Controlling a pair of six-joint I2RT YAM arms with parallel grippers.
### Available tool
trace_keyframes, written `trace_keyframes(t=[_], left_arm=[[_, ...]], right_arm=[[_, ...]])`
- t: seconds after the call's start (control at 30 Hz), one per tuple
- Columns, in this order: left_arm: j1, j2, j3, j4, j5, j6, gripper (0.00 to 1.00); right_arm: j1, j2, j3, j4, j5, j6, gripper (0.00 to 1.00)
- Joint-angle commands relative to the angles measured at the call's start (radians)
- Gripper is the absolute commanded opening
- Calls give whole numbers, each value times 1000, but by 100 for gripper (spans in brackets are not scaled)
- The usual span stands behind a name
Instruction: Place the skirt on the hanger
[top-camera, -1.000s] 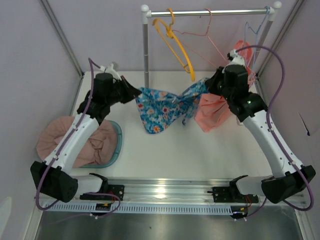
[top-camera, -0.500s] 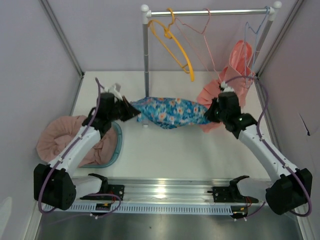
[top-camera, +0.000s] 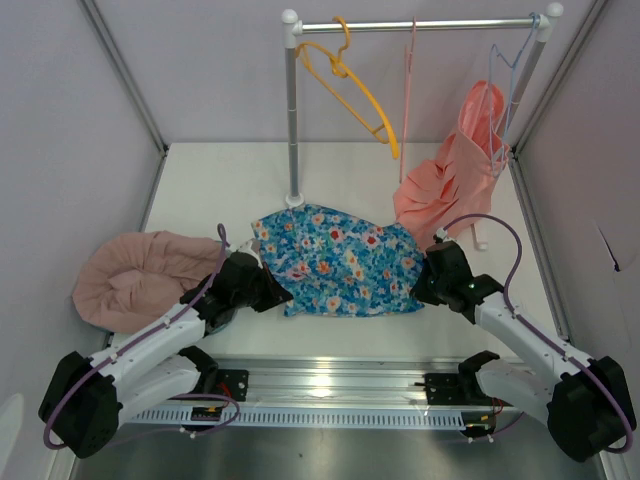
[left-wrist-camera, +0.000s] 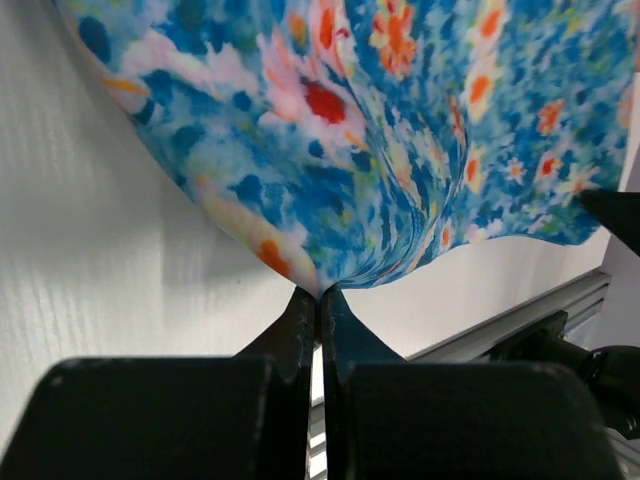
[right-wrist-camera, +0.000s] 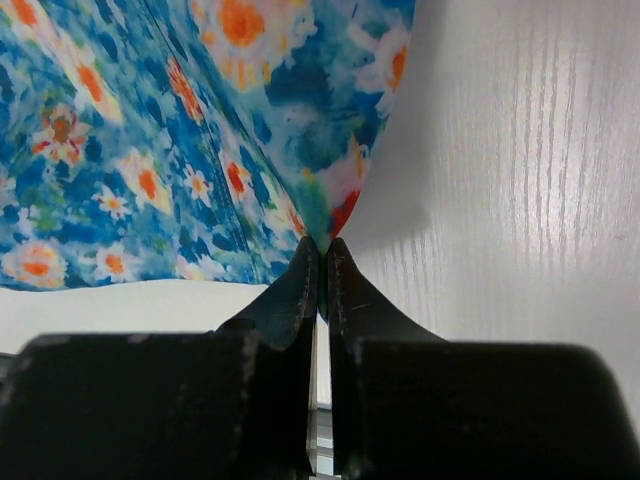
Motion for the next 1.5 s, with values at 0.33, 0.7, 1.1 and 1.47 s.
trace_keyframes(t=[0.33,0.7,1.1,1.47], left_arm=[[-21,-187,34,-206,-76,-38,27],[-21,-267,126,-269,-79,63,53],[-21,-168,373,-275,-96,255,57],[-21,-184,392,-287,-56,286,57]], right_arm=[[39,-213,-24,-92,20,84,56],[61,-204,102,-137,64,62,64],[22,-106,503,-192,141,-49,64],[-114,388,1223,-116,136,-235,70]])
